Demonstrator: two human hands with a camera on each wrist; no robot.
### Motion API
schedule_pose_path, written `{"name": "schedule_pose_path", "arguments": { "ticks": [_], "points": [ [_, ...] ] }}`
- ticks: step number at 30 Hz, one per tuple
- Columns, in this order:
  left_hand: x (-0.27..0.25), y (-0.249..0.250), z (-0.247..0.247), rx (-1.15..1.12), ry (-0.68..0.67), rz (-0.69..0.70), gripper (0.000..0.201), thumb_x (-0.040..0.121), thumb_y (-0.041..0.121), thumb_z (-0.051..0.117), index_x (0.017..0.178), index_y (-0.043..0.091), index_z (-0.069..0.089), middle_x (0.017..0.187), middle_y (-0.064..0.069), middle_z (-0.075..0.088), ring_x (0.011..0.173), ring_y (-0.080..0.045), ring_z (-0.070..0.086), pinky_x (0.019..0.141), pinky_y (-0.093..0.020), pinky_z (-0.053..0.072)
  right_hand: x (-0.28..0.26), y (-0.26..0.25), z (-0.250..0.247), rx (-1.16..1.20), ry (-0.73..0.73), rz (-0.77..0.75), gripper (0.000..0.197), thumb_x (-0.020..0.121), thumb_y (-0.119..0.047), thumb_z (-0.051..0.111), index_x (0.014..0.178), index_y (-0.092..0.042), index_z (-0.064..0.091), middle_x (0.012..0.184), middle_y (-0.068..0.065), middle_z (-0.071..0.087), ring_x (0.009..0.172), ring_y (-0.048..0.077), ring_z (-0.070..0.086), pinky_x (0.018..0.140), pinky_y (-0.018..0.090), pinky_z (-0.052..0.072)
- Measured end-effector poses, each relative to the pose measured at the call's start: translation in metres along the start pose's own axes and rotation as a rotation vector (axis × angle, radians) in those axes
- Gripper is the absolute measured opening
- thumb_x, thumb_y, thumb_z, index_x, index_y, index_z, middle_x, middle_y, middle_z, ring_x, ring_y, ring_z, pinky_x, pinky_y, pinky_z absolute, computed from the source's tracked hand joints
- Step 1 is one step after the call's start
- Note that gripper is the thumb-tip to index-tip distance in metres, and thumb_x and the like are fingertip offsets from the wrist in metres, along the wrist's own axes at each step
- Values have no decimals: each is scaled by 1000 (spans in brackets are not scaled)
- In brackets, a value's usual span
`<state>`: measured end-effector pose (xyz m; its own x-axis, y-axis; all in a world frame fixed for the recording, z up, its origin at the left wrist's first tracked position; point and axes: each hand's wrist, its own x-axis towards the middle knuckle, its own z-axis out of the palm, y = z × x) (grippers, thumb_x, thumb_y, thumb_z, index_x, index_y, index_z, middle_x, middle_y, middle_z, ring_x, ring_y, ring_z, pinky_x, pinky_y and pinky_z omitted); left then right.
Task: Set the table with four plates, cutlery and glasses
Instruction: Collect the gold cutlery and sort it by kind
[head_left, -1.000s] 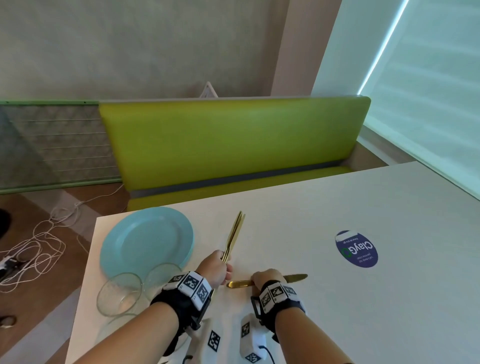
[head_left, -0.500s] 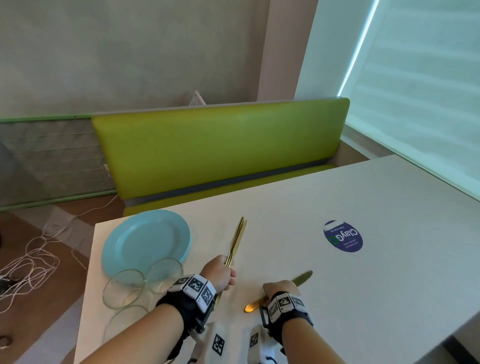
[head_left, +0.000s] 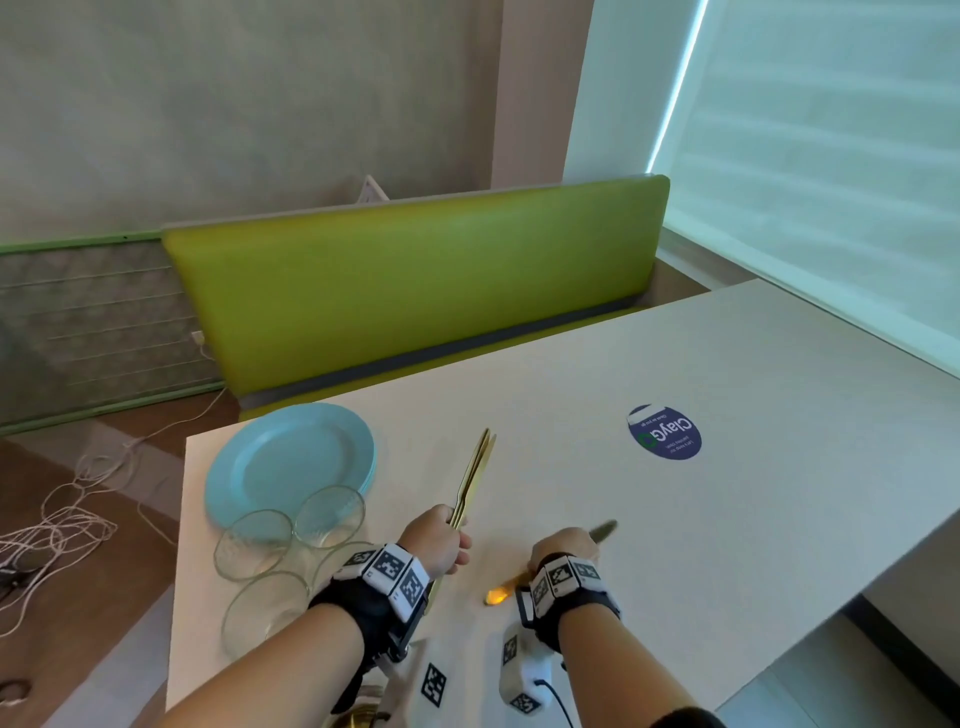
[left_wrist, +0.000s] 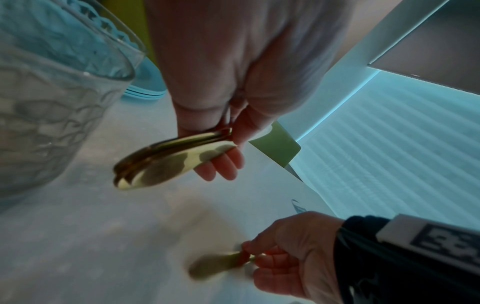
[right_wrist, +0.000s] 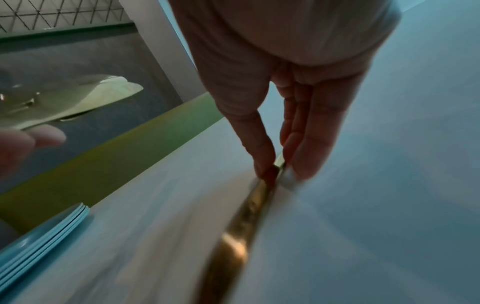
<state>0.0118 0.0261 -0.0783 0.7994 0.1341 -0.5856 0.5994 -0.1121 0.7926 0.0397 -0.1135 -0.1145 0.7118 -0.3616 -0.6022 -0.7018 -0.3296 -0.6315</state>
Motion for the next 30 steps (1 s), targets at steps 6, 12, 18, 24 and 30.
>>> {"name": "schedule_pose_path", "arguments": {
  "ticks": [6,12,18,24,30],
  "points": [
    [-1,-5,1,3,6,5,25,92,-3,25,104,6,45,71,-5,48,53,-14,43,48,-20,32,-9,-7,-5,-285,53,-26,36,92,-12,54,58,-7,45,100,11,70,82,26,62,63,21,44],
    [-5,-8,0,-10,-4,12,26,89,-4,26,103,5,46,74,-6,49,57,-16,45,52,-23,36,-5,5,-10,-460,37,-99,36,84,-16,64,55,-10,43,73,5,55,89,23,66,73,23,53],
    [-19,-13,6,-5,-49,42,19,90,0,33,98,9,48,80,-7,55,63,-17,54,58,-27,45,-33,13,-37,71,-285,-77,10,79,4,63,71,-2,61,68,13,66,59,22,66,60,31,60],
    [-42,-16,29,-23,-171,68,17,91,-2,35,92,8,50,79,-9,57,66,-20,55,61,-31,48,-72,17,-64,316,-489,-153,13,86,13,54,82,2,60,71,18,64,62,27,65,71,38,59],
    [-64,-21,47,44,-221,112,26,84,-3,40,75,13,59,73,-9,59,70,-25,57,74,-41,52,-91,29,-78,270,-484,-159,22,87,14,52,74,-2,58,58,10,63,46,16,62,53,29,58]
  ]
}}
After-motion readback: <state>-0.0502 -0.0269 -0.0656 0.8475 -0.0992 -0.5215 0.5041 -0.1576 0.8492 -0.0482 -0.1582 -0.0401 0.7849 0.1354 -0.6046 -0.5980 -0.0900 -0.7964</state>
